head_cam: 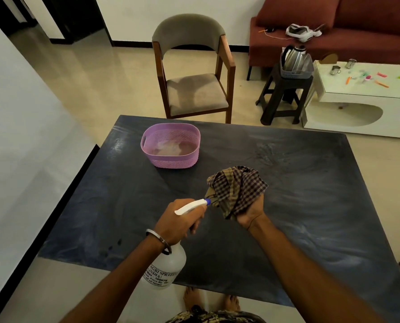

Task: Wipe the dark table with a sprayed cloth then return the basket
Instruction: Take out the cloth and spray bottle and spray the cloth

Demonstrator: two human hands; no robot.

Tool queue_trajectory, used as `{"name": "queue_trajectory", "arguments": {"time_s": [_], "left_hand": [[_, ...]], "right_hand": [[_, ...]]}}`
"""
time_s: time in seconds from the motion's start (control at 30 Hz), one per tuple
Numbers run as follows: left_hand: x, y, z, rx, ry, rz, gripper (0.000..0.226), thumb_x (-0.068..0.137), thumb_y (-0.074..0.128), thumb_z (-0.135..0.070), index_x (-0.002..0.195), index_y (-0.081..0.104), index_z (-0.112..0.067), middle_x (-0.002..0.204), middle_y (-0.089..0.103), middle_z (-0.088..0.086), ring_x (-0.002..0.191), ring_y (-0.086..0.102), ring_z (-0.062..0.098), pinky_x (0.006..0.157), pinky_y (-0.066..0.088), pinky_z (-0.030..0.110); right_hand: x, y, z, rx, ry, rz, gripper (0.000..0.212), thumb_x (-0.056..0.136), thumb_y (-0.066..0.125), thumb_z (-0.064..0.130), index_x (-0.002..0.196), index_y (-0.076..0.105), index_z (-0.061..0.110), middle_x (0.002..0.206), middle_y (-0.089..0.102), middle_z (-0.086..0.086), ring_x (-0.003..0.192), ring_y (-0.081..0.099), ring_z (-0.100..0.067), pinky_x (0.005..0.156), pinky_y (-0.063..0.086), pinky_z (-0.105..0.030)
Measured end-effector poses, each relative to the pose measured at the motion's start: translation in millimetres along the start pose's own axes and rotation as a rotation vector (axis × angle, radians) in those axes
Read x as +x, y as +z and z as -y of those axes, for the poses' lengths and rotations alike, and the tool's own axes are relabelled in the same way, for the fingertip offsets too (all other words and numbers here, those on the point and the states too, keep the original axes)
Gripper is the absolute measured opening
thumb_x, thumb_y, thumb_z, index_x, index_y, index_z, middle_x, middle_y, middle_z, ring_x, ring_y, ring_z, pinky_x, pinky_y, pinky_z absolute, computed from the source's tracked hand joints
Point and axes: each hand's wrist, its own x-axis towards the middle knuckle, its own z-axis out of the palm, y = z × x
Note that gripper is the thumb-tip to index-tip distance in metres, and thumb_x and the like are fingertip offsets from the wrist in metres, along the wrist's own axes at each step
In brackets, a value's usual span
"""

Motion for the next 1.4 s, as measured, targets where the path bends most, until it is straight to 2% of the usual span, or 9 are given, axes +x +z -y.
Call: {"name": "queue_trajectory", "arguments": {"time_s": [0.17, 0.23, 0.4, 0.53, 0.7, 0.83, 1.13, 1.3, 1.4], "left_hand": [[0.4, -7.7, 3.8, -0.01, 0.033, 0.113, 0.025, 0.092, 0.059, -0.029, 0.095, 0.063, -0.005, 0.088, 0.069, 0.01, 0.074, 0.067, 0.008, 0.058, 0.052, 0.021], [-1.2, -8.9, 6.4, -0.001, 0.013, 0.027, 0.037, 0.088, 0.059, -0.044, 0.084, 0.065, -0.007, 0.075, 0.067, 0.007, 0.062, 0.064, 0.012, 0.056, 0.051, 0.028], [-1.7, -15.6, 11.5, -0.048, -0.049, -0.152, 0.042, 0.092, 0.055, -0.044, 0.081, 0.065, -0.004, 0.066, 0.065, 0.005, 0.055, 0.059, 0.021, 0.049, 0.046, 0.032], [-0.4, -29.1, 13.1, -0.099, -0.028, 0.008, 0.018, 0.099, 0.045, -0.012, 0.1, 0.059, -0.001, 0.085, 0.066, 0.008, 0.069, 0.067, 0.005, 0.053, 0.053, 0.019], [-3.0, -11.0, 2.2, -0.027, -0.056, -0.082, 0.044, 0.094, 0.052, -0.045, 0.073, 0.063, -0.007, 0.06, 0.06, 0.006, 0.047, 0.056, 0.014, 0.043, 0.043, 0.021], [-7.7, -3.3, 3.2, 0.025, -0.014, 0.02, 0.021, 0.097, 0.053, -0.023, 0.091, 0.063, -0.006, 0.077, 0.068, 0.006, 0.065, 0.065, 0.008, 0.048, 0.045, 0.015], [-15.2, -13.0, 23.5, -0.004, -0.047, -0.04, 0.024, 0.098, 0.049, -0.009, 0.076, 0.059, -0.009, 0.067, 0.061, 0.006, 0.054, 0.062, 0.002, 0.054, 0.048, 0.015], [-12.4, -14.7, 17.3, -0.012, 0.04, -0.214, 0.053, 0.086, 0.053, -0.061, 0.077, 0.063, -0.009, 0.065, 0.067, 0.003, 0.061, 0.066, 0.012, 0.056, 0.055, 0.026], [-8.4, -8.6, 14.2, -0.106, 0.003, -0.237, 0.059, 0.083, 0.051, -0.063, 0.075, 0.062, -0.006, 0.058, 0.062, 0.006, 0.053, 0.061, 0.016, 0.051, 0.05, 0.025]], "right_hand": [[-8.8, -2.1, 0.9, 0.022, 0.016, -0.033, 0.072, 0.1, 0.021, 0.064, 0.101, 0.076, 0.018, 0.107, 0.072, -0.009, 0.101, 0.064, -0.028, 0.086, 0.051, -0.046], [-12.3, -6.3, 1.3, 0.014, 0.035, -0.011, 0.08, 0.098, 0.018, 0.067, 0.086, 0.082, 0.02, 0.097, 0.077, -0.007, 0.092, 0.071, -0.027, 0.076, 0.06, -0.042], [-21.4, -13.9, 2.1, -0.007, 0.098, 0.006, 0.067, 0.103, 0.017, 0.057, 0.1, 0.066, 0.013, 0.081, 0.077, -0.009, 0.076, 0.074, -0.027, 0.048, 0.059, -0.036], [-21.8, -14.2, -2.6, -0.008, 0.126, 0.036, 0.078, 0.101, 0.02, 0.059, 0.087, 0.081, 0.013, 0.098, 0.075, -0.013, 0.084, 0.073, -0.029, 0.06, 0.062, -0.041], [-27.3, 2.3, -9.3, -0.094, 0.113, 0.129, 0.062, 0.078, 0.04, 0.058, 0.087, 0.083, 0.014, 0.105, 0.075, -0.011, 0.097, 0.07, -0.026, 0.079, 0.059, -0.042], [-24.5, 10.5, -10.3, -0.061, 0.064, 0.088, 0.066, 0.092, 0.034, 0.059, 0.091, 0.082, 0.015, 0.106, 0.076, -0.01, 0.101, 0.069, -0.028, 0.084, 0.052, -0.045], [-26.0, -2.0, 6.9, 0.041, 0.032, 0.079, 0.081, 0.1, 0.018, 0.061, 0.078, 0.083, 0.018, 0.093, 0.078, -0.007, 0.078, 0.076, -0.022, 0.058, 0.061, -0.036], [-29.5, -6.8, 2.9, -0.027, 0.088, 0.138, 0.062, 0.074, 0.059, 0.069, 0.089, 0.083, 0.013, 0.107, 0.075, -0.013, 0.086, 0.075, -0.027, 0.061, 0.062, -0.042], [-32.1, -2.1, 4.5, -0.01, 0.134, 0.155, 0.068, 0.085, 0.047, 0.068, 0.093, 0.081, 0.01, 0.104, 0.075, -0.015, 0.088, 0.074, -0.031, 0.064, 0.062, -0.043]]}}
